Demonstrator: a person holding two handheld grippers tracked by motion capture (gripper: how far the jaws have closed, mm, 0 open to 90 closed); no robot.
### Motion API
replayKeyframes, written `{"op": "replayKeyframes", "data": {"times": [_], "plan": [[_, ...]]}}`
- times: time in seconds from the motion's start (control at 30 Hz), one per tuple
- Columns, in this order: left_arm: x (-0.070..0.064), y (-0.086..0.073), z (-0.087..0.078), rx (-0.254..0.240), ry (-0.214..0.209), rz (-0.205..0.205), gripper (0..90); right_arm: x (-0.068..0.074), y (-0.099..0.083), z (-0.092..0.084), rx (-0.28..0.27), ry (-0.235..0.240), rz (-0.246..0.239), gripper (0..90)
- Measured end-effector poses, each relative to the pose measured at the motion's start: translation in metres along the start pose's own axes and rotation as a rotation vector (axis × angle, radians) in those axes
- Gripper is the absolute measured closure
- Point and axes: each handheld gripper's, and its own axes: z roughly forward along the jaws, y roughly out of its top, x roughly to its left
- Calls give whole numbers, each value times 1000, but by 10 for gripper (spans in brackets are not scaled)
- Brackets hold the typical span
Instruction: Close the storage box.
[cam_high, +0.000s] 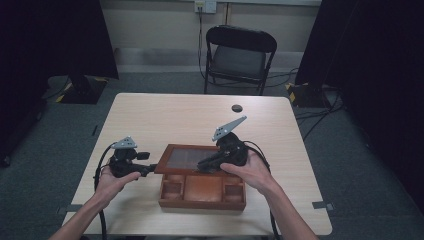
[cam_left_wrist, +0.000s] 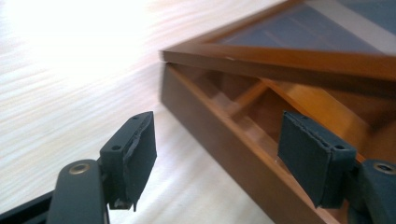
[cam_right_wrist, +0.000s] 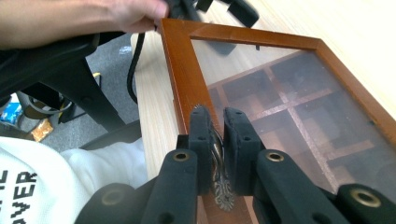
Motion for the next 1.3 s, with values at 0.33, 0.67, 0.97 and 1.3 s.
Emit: {"op": "replayKeyframes", "data": {"times": [0.33,0.67,0.97,1.3], "plan": [[7,5,-10,-62,53,-34,280,9,-14,14,37,-9,-31,828],[5,5,-7,-47,47,-27,263,15,-25,25,64,-23,-58,828],[6,4,-8,-60,56,-33,263,15,-34,38,101,-10,-61,830],[6,4,-9,-59,53,-30,260,15,-40,49,145,-7,-66,831]]}}
